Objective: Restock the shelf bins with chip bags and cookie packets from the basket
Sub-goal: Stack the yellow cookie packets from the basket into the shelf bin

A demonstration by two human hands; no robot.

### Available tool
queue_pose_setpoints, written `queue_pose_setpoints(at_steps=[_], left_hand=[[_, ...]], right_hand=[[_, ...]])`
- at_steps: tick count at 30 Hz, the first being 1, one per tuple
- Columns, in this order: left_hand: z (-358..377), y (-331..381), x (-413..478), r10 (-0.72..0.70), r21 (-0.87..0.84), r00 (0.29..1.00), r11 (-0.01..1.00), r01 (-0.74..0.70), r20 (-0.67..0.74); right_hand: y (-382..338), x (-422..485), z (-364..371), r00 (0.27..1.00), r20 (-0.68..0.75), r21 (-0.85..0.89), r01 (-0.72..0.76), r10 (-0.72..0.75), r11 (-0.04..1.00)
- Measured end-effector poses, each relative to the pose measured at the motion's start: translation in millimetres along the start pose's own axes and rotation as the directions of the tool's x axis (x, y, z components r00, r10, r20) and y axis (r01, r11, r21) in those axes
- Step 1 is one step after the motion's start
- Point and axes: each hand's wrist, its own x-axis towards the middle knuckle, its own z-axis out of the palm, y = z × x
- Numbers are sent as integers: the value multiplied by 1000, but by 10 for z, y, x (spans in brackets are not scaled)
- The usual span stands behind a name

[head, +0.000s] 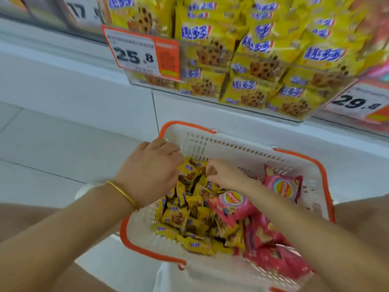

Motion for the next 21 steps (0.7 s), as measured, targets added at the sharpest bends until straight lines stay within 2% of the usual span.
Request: queue_pose_setpoints(at_steps=[2,5,9,14,19,21], left_hand=[[32,-10,65,-38,7,997,999,38,62],[89,-20,207,-56,29,994,998,53,94],[96,-27,378,-43,91,993,995,33,108],[122,-32,472,-49,67,991,997,41,127],[158,-51,458,-56,78,984,996,43,170],[158,-39,443,-57,85,979,996,41,197]], right_hand=[[255,296,374,999,32,-116,-16,20,993],[433,520,772,984,167,-275,-18,66,961],[563,613,1179,949,271,-394,-45,162,918],[586,596,1368,961,226,-468,-36,159,883],[642,491,1184,989,129,-401,-17,75,916],[609,402,1090,998,34,-310,-35,48,950]])
